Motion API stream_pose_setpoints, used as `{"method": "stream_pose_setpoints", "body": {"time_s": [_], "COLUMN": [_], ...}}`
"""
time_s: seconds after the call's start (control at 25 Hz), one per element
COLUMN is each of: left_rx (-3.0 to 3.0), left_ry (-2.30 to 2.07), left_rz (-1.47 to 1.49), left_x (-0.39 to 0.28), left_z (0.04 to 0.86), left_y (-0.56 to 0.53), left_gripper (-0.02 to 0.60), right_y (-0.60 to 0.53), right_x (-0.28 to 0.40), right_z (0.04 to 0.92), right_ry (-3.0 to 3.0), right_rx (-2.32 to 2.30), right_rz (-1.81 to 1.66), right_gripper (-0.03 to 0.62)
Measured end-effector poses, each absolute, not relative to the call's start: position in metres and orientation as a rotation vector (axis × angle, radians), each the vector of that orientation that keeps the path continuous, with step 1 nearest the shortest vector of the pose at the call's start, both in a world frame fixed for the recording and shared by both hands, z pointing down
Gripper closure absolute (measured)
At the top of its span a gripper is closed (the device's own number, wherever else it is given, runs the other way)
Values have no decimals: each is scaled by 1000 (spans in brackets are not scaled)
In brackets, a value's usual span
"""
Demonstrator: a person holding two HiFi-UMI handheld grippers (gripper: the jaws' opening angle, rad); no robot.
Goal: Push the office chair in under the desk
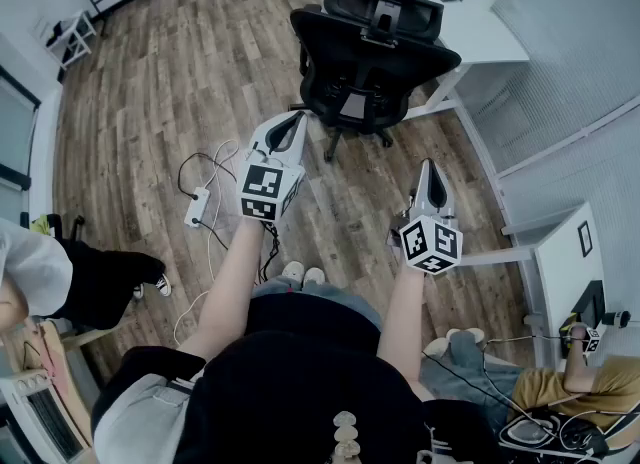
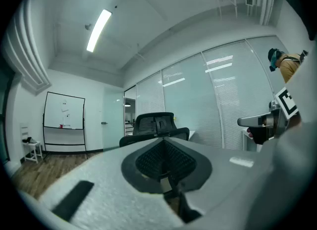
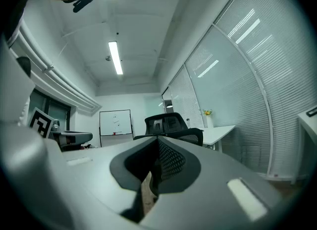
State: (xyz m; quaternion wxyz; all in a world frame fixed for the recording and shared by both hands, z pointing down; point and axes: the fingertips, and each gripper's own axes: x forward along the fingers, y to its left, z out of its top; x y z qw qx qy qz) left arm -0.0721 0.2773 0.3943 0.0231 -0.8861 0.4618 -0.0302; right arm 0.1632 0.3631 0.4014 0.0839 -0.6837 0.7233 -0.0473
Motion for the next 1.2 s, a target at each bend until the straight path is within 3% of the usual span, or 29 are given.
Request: {"method": "stream_pose_setpoints", "body": {"time_s": [0.96,1.2], "left_rx": [-2776,-2815], "left_ry": [1420,1371], "left_rz": [-74,-8], "left_x": [-72,-68], "left_z": [399,396], "left_y": [267,266], "left_gripper": [574,499], "right_y": [352,350], "right_x": [158,159], "right_z": [400,400], "right_ry": [2160,2152], "right_rx": [-2022,-1987], "right_rz": [-130,-136], "right_gripper": [583,500]}}
